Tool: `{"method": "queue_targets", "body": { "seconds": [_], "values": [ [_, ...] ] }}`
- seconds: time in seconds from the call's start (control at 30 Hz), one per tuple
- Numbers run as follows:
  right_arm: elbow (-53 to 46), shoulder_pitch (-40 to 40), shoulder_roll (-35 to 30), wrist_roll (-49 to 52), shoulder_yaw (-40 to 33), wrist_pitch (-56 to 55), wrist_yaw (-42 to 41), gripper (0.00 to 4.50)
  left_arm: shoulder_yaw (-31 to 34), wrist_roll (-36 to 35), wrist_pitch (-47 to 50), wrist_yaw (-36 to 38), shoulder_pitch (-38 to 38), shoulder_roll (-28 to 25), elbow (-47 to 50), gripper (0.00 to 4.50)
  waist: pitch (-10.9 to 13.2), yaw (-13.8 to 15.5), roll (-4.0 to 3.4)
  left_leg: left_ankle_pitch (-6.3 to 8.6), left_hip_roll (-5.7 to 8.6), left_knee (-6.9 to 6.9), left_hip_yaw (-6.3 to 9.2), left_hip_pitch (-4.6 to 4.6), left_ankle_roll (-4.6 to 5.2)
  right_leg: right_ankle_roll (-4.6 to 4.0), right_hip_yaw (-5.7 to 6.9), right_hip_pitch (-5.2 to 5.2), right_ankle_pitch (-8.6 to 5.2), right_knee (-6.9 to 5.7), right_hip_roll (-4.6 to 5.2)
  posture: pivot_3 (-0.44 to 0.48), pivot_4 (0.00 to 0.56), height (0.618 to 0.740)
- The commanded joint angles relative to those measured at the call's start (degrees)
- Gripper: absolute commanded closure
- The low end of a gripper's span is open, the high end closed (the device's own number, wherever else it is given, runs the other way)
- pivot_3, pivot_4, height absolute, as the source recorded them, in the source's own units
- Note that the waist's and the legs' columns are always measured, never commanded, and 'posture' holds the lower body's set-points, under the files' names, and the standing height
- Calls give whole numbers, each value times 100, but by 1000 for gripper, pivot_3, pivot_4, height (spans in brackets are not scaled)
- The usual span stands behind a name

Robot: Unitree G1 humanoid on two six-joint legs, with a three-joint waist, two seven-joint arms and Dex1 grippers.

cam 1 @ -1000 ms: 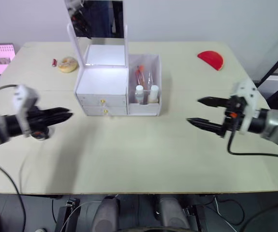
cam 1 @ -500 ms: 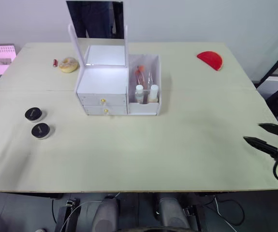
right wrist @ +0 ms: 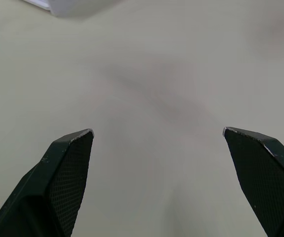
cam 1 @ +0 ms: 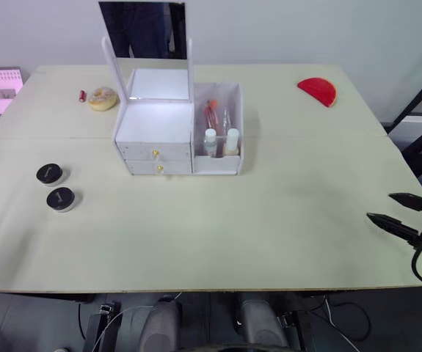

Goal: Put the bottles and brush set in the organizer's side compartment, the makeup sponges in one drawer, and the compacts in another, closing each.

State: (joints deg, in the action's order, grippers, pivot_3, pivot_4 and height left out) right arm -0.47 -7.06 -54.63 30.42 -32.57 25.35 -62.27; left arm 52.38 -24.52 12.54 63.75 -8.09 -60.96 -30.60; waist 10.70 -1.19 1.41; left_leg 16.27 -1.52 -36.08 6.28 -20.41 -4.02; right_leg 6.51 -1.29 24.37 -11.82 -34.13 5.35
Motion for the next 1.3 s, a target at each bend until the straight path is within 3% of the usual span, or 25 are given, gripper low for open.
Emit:
{"method": "queue_targets", "body": {
  "seconds": [0.03,0.23,0.33,0.43,0.6,0.73,0.97,1.3],
  "values": [
    [-898,530,93,353,427,399,288,0,-386,-326,338,-149,72,336,1264,16,-1,-5,-4,0,0,-1,0,1,0,-1,0,0,1,-1,0,0,150,739],
    [-1688,2059,516,739,1602,1119,748,0,-1774,-969,1361,-1333,-228,1915,4717,16,0,7,-8,0,-2,-2,-1,-5,-1,-21,-3,-3,18,-1,-1,0,150,739],
    [-1841,2851,824,779,2203,1358,939,0,-2532,-837,1493,-2463,-227,2941,5813,16,-4,39,3,-1,-2,-4,4,-10,-1,-15,-2,-3,17,1,-3,0,150,739],
    [-1906,3350,1048,811,2528,1523,1044,0,-3201,-381,1452,-3341,-193,3656,6272,16,-6,51,4,-2,-1,-9,6,-6,-1,-17,-3,-8,18,-2,-6,0,150,739],
    [-1940,4061,1391,999,2932,1628,851,0,-4736,1168,744,-4770,120,4819,5910,16,-13,61,-3,-3,-1,-18,12,3,-1,-29,-3,-23,25,-4,-14,0,150,739],
    [-1964,4272,1537,1234,2976,1578,578,0,-5242,1859,84,-5400,440,5420,5207,16,-15,60,-2,-3,-2,-20,18,5,0,-29,-2,-31,26,1,-18,0,150,739],
    [-1923,4381,1490,1414,2998,1669,433,0,-5423,2403,-772,-5970,877,5820,4177,16,-16,58,-6,-3,-1,-19,18,6,0,-28,-2,-30,26,1,-19,0,150,739],
    [-2014,4327,1498,1350,3037,1741,572,0,-5319,2300,-1469,-6040,1496,6015,3250,16,-17,68,-7,-3,-1,-20,18,3,0,-27,-2,-30,26,1,-19,0,150,739]
  ]
}}
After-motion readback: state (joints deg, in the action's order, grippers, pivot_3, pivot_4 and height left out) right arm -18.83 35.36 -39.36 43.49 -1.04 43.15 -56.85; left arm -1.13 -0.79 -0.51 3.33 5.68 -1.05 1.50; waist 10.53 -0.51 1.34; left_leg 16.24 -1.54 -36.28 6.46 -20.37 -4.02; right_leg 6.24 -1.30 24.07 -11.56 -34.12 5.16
